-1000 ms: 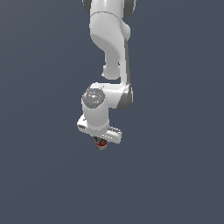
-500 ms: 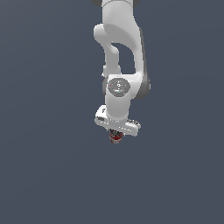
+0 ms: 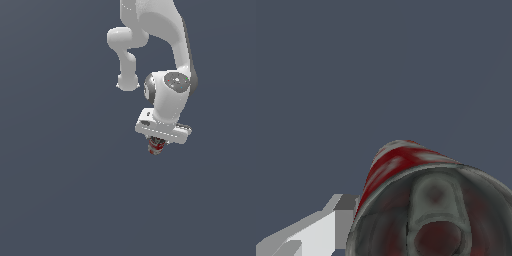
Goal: Pick up the object and move it to a goal position.
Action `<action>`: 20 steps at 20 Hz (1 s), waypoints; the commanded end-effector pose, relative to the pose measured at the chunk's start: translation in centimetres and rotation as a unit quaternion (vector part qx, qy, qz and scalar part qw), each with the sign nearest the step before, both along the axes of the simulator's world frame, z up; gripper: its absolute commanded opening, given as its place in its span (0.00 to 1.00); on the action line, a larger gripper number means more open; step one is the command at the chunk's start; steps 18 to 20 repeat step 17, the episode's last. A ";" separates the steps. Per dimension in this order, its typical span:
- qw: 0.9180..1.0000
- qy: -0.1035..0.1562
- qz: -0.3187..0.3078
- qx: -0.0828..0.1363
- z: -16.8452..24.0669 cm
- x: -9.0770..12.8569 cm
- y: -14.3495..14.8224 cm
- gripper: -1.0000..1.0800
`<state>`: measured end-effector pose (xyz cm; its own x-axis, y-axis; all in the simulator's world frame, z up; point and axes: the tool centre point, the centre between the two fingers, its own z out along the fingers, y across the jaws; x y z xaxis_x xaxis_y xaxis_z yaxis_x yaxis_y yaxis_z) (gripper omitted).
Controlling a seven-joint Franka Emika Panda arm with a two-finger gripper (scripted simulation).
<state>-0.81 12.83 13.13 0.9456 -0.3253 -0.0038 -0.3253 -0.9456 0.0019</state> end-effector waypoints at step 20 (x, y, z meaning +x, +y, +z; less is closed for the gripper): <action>1.000 -0.002 -0.001 0.000 1.9 -1.3 5.7 0.00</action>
